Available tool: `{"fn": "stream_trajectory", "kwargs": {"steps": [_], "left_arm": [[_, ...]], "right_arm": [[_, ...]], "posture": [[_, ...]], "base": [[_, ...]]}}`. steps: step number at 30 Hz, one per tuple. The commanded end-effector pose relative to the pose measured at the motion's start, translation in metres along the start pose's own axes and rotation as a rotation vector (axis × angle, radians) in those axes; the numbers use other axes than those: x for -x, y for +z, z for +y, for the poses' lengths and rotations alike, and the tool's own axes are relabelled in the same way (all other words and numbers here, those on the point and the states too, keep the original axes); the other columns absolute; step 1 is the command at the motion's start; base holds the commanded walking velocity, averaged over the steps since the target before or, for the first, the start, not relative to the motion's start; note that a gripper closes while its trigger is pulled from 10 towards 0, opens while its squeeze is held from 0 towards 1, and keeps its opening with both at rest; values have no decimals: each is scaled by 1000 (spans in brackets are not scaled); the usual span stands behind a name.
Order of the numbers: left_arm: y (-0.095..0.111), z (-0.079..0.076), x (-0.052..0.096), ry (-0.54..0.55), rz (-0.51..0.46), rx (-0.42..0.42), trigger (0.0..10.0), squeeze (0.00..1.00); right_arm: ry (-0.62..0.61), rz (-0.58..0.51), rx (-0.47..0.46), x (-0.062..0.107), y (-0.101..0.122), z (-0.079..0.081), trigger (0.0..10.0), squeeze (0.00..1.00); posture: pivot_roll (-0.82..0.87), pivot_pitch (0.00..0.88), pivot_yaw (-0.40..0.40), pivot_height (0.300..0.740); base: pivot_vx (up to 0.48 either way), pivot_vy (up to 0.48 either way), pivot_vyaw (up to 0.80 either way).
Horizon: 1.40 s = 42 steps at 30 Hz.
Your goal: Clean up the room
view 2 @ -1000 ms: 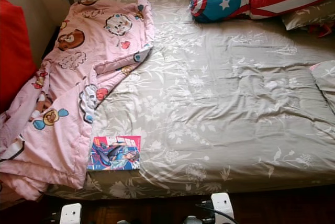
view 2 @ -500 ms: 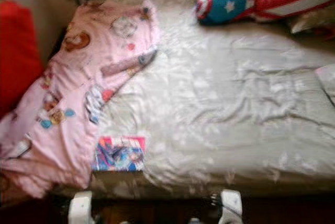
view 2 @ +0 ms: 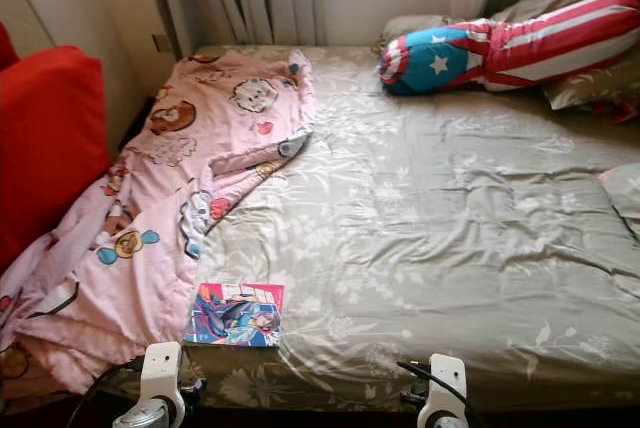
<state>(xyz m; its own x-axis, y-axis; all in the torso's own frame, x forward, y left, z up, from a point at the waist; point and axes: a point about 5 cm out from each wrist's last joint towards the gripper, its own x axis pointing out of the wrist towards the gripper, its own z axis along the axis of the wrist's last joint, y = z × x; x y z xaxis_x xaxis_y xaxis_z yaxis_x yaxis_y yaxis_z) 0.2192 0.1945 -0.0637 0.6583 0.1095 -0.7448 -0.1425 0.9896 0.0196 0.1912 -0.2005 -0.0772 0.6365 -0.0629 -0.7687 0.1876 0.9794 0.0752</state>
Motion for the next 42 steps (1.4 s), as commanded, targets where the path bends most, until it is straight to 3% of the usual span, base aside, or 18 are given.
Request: {"fn": "stream_trajectory", "kwargs": {"steps": [1, 12, 26, 42], "left_arm": [[-4, 1, 0, -6, 26, -15, 10000, 0], [-6, 1, 0, 8, 51, 0, 10000, 0], [-7, 1, 0, 8, 58, 2, 10000, 0], [-7, 2, 0, 6, 64, -4, 10000, 0]], "right_arm": [[-3, 10, 11, 1, -3, -1, 10000, 0], [6, 6, 48, 1, -1, -2, 10000, 0], [7, 10, 37, 1, -2, -1, 10000, 0], [19, 16, 52, 1, -3, 0, 10000, 0]], "posture": [[-152, 0, 8, 740], [-156, 0, 5, 740], [-156, 0, 7, 740], [-159, 1, 10, 740]], "base": [[0, 0, 0], [0, 0, 518], [0, 0, 0], [0, 412, 0]]}}
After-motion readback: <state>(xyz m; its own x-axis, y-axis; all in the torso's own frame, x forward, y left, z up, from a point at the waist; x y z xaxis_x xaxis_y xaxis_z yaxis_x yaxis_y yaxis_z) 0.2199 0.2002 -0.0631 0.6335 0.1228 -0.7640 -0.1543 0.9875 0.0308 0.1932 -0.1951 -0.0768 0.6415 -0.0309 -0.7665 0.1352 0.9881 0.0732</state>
